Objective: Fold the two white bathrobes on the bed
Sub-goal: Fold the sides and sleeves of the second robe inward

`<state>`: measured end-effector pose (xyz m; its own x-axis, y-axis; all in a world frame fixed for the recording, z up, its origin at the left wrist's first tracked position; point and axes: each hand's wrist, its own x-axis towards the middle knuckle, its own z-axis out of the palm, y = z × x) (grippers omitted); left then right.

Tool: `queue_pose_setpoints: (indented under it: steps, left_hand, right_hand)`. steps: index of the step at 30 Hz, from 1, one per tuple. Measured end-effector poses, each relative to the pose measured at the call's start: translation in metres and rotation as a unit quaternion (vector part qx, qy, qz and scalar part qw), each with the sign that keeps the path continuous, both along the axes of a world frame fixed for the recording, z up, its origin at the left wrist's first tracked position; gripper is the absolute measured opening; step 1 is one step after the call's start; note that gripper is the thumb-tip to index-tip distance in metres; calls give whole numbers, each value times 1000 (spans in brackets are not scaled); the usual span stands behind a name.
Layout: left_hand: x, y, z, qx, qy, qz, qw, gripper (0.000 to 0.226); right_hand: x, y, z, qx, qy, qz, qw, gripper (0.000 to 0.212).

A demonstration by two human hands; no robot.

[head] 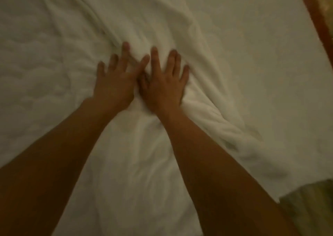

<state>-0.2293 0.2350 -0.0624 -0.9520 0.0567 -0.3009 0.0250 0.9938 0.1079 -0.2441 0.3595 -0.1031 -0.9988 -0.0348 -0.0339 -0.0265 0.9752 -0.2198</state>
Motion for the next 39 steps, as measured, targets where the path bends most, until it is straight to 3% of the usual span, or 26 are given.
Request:
queue_pose_setpoints:
  steps: [2, 4, 6, 8, 11, 13, 14, 15, 18, 20, 21, 23, 25, 29, 31, 34, 37, 39]
  left_hand:
    - [45, 38, 5, 28, 7, 36, 999, 84]
    - [84, 77, 14, 113, 37, 52, 992, 66]
    - [122, 122, 17, 192, 71, 71, 976, 53]
    - [149, 166, 31, 272, 68, 178, 943, 43]
    - [172, 215, 54, 395, -33, 375, 838, 40]
    - [178, 233, 67, 502, -110, 444, 734, 43]
    - [182, 239, 73, 559, -115, 473, 671, 38]
    - [188, 242, 76, 587, -102, 494, 634, 33]
    - [214, 233, 76, 581, -62, 534, 611, 30]
    - [224, 220, 67, 581, -87, 558, 586, 27]
    - [225, 214, 60, 583, -92, 571, 571, 32]
    - [216, 207, 51, 600, -89, 590, 533, 38]
    - [194, 215, 50, 615, -92, 571, 537, 41]
    - [163, 250, 52, 604, -128, 533, 578, 55]
    - [158, 260, 55, 589, -72, 546, 592, 47]
    - [175, 249, 84, 493, 72, 586, 639, 30]
    - [216, 217, 131, 474, 215, 606, 601, 17]
    - [244, 188, 147, 450, 245, 630, 584, 20]
  right_hand:
    - [4, 20, 20, -37, -44, 81, 995, 72]
    - [22, 67, 44, -36, -96, 155, 982, 77]
    - [58, 134, 69, -2, -129, 161, 978, 76]
    - [92, 197, 87, 12, -179, 132, 975, 74]
    - [131, 255, 104, -17, -225, 106, 969, 60]
    - [162, 268, 113, -28, -156, 144, 977, 51]
    - [182, 267, 117, -42, -131, 182, 974, 51]
    - [204, 261, 119, -65, -116, 224, 966, 55]
    - [249, 242, 105, -119, -120, 298, 940, 61]
    - [245, 239, 103, -210, -123, 161, 956, 40]
    - [240, 241, 108, -288, -156, 57, 943, 28]
    - [225, 245, 129, -445, -227, -103, 860, 21]
    - [212, 256, 147, -504, -232, -176, 813, 19]
    - [211, 273, 149, -439, -195, -119, 869, 18]
    - [208, 283, 148, -399, -165, -99, 896, 18]
    - [205, 297, 144, -330, -126, -54, 934, 19]
    - [210, 299, 142, -280, -73, -6, 957, 24]
    - [220, 289, 137, -269, -39, 60, 960, 23]
